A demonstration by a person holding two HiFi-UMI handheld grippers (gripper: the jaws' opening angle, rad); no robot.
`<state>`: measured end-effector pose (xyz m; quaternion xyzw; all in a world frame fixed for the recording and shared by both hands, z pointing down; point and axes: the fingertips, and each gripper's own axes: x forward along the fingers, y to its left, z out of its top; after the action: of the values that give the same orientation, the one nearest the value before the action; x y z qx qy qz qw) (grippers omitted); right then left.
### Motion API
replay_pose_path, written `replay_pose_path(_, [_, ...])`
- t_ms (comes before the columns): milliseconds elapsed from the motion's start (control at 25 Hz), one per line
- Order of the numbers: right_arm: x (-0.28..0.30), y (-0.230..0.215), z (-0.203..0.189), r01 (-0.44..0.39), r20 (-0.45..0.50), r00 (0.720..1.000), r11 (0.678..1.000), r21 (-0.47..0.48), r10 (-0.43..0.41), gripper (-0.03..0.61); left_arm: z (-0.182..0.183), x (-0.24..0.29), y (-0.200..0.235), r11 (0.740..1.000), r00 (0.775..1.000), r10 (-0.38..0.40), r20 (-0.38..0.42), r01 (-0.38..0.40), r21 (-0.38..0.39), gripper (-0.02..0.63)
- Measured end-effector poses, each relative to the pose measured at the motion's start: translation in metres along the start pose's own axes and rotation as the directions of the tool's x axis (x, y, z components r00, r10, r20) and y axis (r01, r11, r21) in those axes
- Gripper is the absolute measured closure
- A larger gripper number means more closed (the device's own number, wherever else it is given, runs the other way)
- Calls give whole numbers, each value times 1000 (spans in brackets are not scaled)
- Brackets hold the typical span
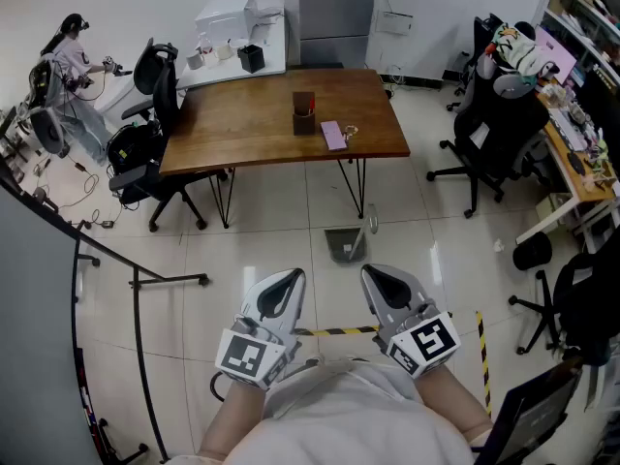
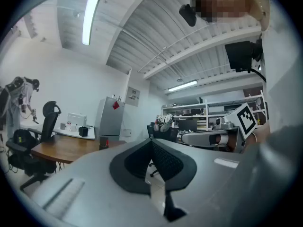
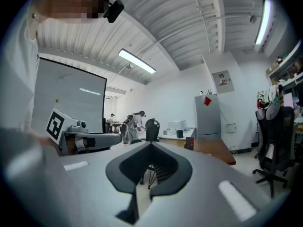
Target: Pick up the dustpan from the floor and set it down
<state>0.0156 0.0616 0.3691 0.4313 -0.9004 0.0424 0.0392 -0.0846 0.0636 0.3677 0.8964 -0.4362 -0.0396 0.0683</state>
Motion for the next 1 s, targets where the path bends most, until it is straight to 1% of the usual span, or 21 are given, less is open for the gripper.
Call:
replay_pose_path(200, [15,-14,-6,59,-3,998,998,2,-59,578,-8,-2,32,1000,1000,17,-11,-17,-20,600])
replay_pose_path(320, [21,-34,-14,99,-25,995,995,18,-98,578,-14,6,44,999,1000,16,-18,-17,-31,600])
replay_pose_path(480, [40,-69,-28,135,-49,990,990,47,-132,578,-28,28,69,998,997,39,-59,-42,-40,600])
replay_pose_path(680, [76,-128,-51,153,-98,984,986,71,-146,578,-42,71,106,996,992,84,-93,-88,-33,600])
replay_pose_path(760, [94,-156,-62,157,-129,981,983,91,-145,578,-40,95,120,995,991,94,-96,-97,-26,600])
replay_pose_path(880, [125,-196,-74,143,-181,976,982,120,-120,578,-32,135,142,994,990,106,-89,-106,1,600])
replay_pose_path(1000, [150,-226,-84,128,-231,968,984,127,-96,578,-25,168,159,992,989,123,-81,-122,22,600])
